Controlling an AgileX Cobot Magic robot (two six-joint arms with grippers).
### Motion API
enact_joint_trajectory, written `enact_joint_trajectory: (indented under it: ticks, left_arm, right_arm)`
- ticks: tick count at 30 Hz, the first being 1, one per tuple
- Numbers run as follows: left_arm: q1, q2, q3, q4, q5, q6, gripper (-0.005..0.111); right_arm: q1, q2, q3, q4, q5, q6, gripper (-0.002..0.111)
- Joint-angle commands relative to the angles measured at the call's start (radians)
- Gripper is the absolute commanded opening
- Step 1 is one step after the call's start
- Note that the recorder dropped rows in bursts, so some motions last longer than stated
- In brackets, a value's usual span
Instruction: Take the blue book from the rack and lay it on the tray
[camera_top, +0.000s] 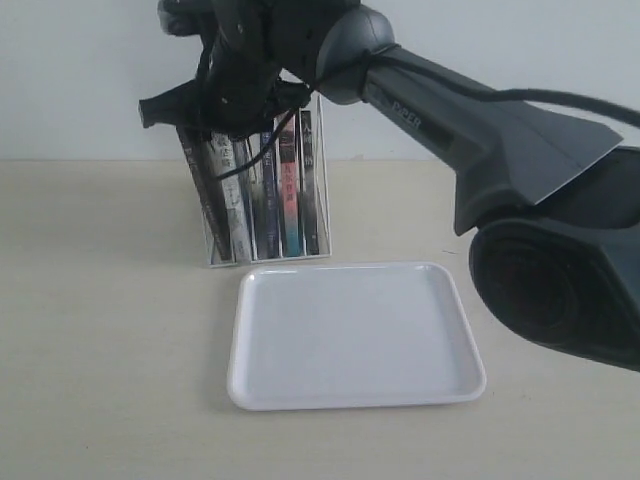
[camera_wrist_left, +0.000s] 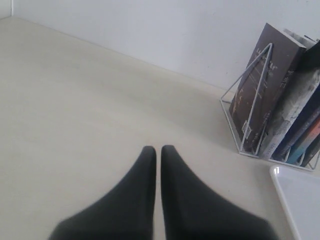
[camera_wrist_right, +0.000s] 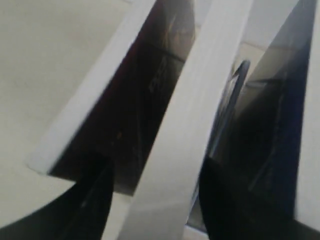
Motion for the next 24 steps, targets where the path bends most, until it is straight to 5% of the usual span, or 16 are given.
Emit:
enact_joint_trajectory:
  ticks: [1, 21, 24]
  left_arm:
    - [0.002, -0.003, 0.003, 0.001, -0.004, 0.004, 0.004]
    - [0.002, -0.003, 0.003, 0.001, -0.004, 0.004, 0.004]
    - [0.002, -0.003, 0.003, 0.001, -0.004, 0.004, 0.004]
  right_arm:
    - [-0.001, -0.001, -0.001, 0.023, 0.037, -0.016, 0.058]
    - [-0.002, -0.176, -0.032, -0.299, 0.246, 0.059, 0.058]
    - [-0.012, -0.176, -0.032, -0.306, 0.246, 0.018, 0.048]
